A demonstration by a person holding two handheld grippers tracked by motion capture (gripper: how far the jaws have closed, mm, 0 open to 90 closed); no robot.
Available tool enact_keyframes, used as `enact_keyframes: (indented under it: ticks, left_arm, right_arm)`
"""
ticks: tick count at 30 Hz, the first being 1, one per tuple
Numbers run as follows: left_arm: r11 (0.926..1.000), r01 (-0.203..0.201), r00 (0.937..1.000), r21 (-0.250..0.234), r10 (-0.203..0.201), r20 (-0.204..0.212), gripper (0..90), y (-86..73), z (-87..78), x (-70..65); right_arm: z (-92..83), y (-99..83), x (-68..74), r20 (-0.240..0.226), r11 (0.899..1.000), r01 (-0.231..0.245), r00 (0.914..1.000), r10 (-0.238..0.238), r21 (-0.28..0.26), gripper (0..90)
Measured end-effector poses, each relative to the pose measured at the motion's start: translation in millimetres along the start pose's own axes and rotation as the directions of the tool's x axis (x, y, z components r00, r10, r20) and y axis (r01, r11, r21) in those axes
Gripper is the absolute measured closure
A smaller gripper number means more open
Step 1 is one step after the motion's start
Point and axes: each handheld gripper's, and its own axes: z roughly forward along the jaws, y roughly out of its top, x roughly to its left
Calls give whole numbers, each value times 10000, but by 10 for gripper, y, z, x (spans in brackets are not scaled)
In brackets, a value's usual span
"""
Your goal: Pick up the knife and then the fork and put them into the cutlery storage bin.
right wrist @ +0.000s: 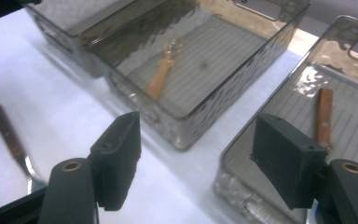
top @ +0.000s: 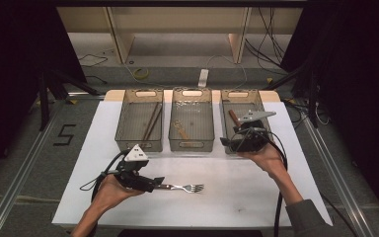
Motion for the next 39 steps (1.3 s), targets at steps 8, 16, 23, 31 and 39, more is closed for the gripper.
enact_keyframes:
  ticks: [8,16,23,31,39]
  left_arm:
    - [9990,-47,9998,447,38,191,153,37,31,7]
    - [9942,-46,9998,1075,27,177,158,117,52,21]
    - [9796,-116,9992,2005,36,398,164,132,149,33]
    - [9571,-506,9976,2853,347,606,195,114,244,31]
    - [9349,-902,9954,3433,733,620,235,106,325,63]
  right_arm:
    - [-133,-243,142,-399,9990,-134,9991,117,-433,315]
    - [-237,-452,199,-739,9971,-242,9971,189,-715,305]
    - [-234,-599,236,-868,9979,-330,9958,280,-560,297]
    - [-283,-688,326,-1103,9978,-256,9937,187,-608,287]
    - [-318,-768,392,-1243,9983,-246,9921,178,-530,276]
